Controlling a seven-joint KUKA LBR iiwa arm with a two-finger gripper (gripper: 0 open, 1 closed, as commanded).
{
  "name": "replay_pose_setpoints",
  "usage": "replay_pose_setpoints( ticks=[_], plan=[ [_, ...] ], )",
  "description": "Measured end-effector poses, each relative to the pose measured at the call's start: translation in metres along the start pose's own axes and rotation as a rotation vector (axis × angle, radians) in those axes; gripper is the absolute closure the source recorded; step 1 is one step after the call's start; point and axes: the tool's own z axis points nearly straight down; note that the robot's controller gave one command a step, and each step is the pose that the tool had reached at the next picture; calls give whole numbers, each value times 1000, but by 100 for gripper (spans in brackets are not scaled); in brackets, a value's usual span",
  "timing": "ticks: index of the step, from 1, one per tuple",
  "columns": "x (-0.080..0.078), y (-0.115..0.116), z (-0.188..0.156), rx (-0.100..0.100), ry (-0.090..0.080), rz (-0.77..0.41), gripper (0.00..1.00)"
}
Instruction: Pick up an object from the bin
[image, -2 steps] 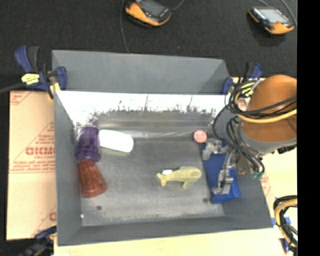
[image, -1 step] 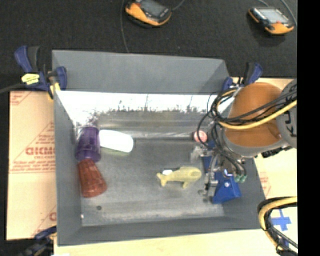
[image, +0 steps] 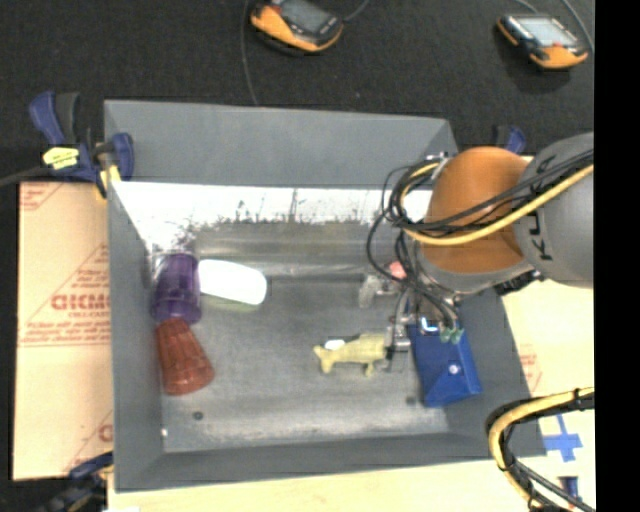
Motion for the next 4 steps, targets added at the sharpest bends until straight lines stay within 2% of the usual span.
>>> replay_pose_setpoints(
  ticks=[1, 2, 3, 4],
  plan=[
    [-3, 12, 42, 0, 1, -216, 0],
    [8, -38, 94, 2, -10, -239, 100],
    [8, -38, 94, 2, -10, -240, 100],
    [18, -26, 18, 1, -6, -256, 100]
  ],
)
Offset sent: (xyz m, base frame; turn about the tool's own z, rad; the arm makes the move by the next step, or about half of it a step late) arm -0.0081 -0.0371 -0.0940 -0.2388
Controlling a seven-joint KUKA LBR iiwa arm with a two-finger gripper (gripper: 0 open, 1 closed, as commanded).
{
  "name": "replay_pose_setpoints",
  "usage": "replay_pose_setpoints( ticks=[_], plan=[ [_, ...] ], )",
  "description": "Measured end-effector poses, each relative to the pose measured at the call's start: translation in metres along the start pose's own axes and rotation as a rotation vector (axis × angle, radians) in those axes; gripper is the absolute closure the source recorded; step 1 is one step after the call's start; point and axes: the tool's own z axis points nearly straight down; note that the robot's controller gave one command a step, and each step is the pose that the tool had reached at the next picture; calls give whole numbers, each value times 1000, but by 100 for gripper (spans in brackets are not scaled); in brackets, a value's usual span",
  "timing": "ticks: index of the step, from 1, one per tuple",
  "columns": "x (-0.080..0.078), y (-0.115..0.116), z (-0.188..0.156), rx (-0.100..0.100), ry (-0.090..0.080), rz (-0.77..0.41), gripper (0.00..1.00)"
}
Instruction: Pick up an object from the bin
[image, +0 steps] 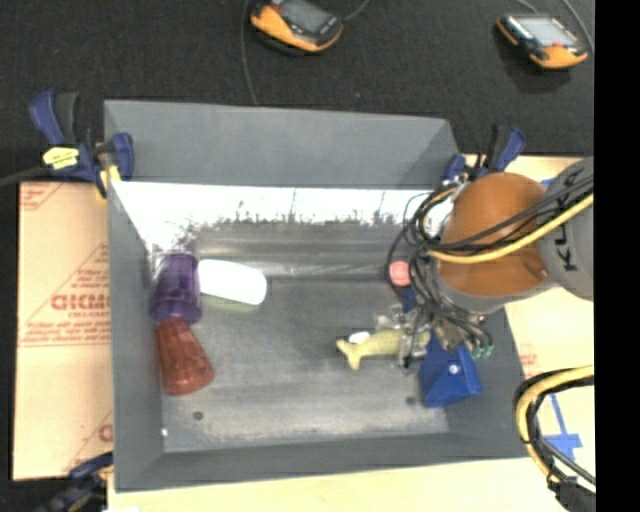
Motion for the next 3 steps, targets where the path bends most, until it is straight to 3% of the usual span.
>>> replay_pose_setpoints(
  ticks=[1, 2, 3],
  plan=[
    [-36, -5, 23, 3, -7, -330, 100],
    [-42, 10, -11, -2, 1, -495, 100],
    [-34, -1, -68, -1, -3, -432, 100]
  ],
)
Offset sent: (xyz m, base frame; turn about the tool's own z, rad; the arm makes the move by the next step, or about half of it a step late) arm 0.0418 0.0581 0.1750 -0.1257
